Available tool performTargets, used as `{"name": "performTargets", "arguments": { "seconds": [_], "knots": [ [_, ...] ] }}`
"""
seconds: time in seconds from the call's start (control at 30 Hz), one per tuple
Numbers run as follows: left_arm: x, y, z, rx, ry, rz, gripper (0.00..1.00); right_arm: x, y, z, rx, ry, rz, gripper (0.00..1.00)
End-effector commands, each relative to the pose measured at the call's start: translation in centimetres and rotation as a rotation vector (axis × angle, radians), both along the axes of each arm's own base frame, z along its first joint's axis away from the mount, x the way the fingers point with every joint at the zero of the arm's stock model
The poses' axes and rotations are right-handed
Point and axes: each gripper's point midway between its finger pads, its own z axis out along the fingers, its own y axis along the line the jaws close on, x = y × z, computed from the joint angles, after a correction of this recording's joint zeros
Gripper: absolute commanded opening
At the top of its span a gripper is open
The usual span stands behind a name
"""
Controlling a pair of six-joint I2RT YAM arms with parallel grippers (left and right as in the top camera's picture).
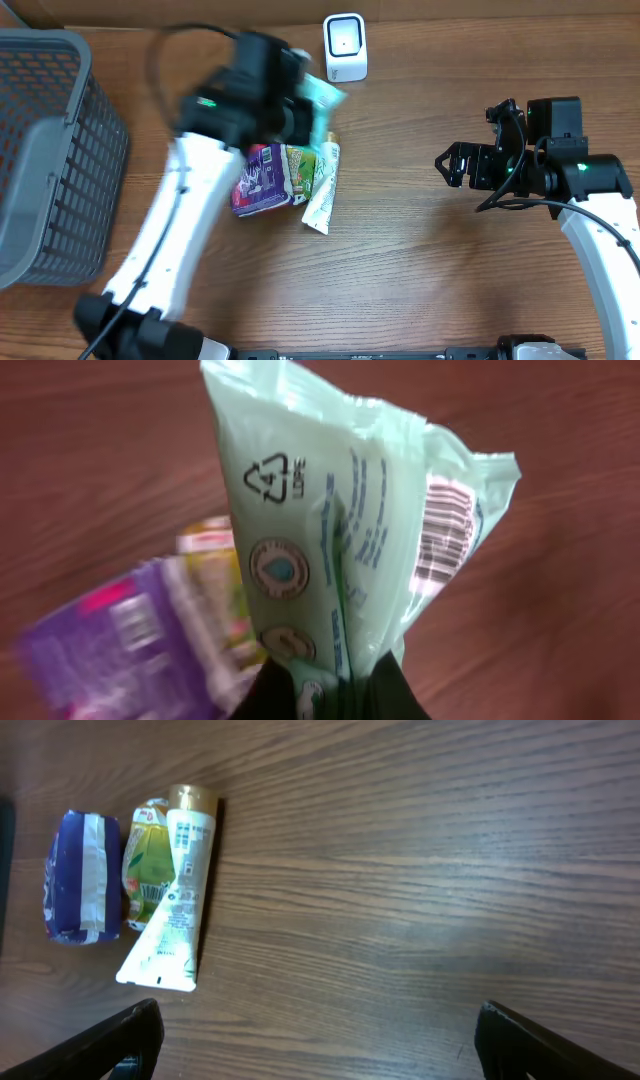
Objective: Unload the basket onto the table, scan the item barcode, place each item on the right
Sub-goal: 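Carry the wipes packet out and drop it right of the tube, then move the right gripper down onto the wipes packet and grasp it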
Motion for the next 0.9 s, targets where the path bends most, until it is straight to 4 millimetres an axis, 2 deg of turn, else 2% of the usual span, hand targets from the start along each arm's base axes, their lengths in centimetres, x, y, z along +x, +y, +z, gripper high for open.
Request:
{"name": "performTargets", "arguments": {
  "seconds": [0.0, 0.07, 0.23, 0.27, 0.33, 0.43, 0.47, 0.5, 0.57, 0.67, 0.73, 0.87],
  "knots": [
    [-1.7, -3.0, -3.6, -0.063, 0.081, 0.053, 0.04, -0.1, 0.2, 0.0, 0.006, 0.005, 0.005, 1.00],
    [-2.5, -5.4, -5.6, -0.112, 0.112, 0.062, 0.04, -0.2, 0.2, 0.0, 0.006, 0.008, 0.005, 1.00],
    [-4.7, -9.2, -9.8, -0.143, 0.180, 0.068, 0.04, -0.2, 0.2, 0.0, 0.006, 0.008, 0.005, 1.00],
    [-5.1, -9.8, -10.4, -0.138, 0.187, 0.054, 0.10, -0.2, 0.2, 0.0, 0.006, 0.009, 0.004, 1.00],
    [-5.5, -10.4, -11.3, -0.123, 0.205, 0.038, 0.44, -0.2, 0.2, -0.1, 0.006, 0.010, 0.004, 1.00],
    [-5.7, -10.5, -12.1, -0.110, 0.218, 0.033, 0.76, -0.2, 0.2, 0.0, 0.006, 0.009, 0.004, 1.00],
    [-5.6, -10.5, -12.1, -0.106, 0.213, 0.022, 0.81, -0.2, 0.2, 0.0, 0.006, 0.009, 0.004, 1.00],
    [-5.5, -10.4, -12.0, -0.102, 0.205, 0.011, 0.82, -0.2, 0.2, 0.0, 0.007, 0.009, 0.004, 1.00],
    [-4.9, -10.2, -11.3, -0.101, 0.175, -0.012, 0.83, -0.2, 0.3, 0.0, 0.014, 0.008, 0.008, 1.00],
    [-3.2, -9.4, -8.5, -0.115, 0.098, -0.033, 0.84, -0.1, 1.0, 0.4, 0.054, 0.000, 0.024, 1.00],
    [-1.8, -8.2, -5.6, -0.123, 0.034, -0.024, 0.85, 0.1, 1.3, 0.7, 0.088, 0.009, -0.003, 0.99],
    [0.6, -4.6, 0.2, -0.144, -0.071, 0.025, 0.88, 0.3, 1.3, 0.7, 0.144, 0.057, -0.104, 0.90]
  ]
}}
